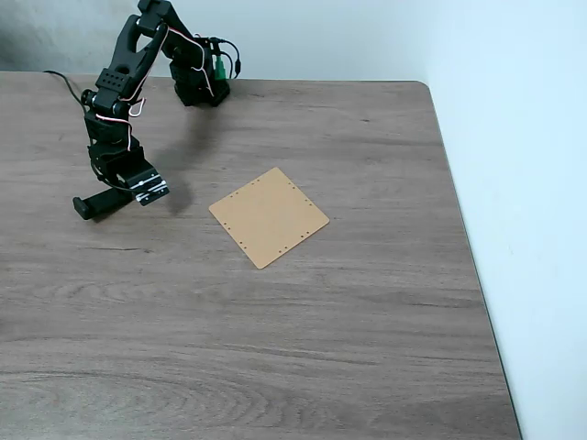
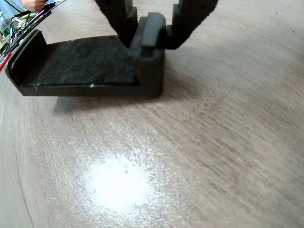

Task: Grasp a black block and then place it on the board.

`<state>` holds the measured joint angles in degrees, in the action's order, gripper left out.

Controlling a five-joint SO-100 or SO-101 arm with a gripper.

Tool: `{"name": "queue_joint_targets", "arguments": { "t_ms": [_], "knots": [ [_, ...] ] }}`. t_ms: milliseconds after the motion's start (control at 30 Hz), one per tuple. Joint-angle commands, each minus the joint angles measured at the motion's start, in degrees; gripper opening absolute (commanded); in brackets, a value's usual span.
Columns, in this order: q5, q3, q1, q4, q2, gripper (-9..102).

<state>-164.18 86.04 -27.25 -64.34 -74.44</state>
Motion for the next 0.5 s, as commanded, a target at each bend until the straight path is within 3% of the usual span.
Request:
{"name": "queue_joint_targets", "arguments": {
  "t_ms": [0, 200, 467],
  "knots": [
    [0.3, 0.8, -0.4, -0.8, -2.9, 0],
    [6.1, -0.1, 1.8, -4.8, -7.3, 0],
    [33.6, -2.2, 14.1, -8.5, -14.7, 0]
  ]
}}
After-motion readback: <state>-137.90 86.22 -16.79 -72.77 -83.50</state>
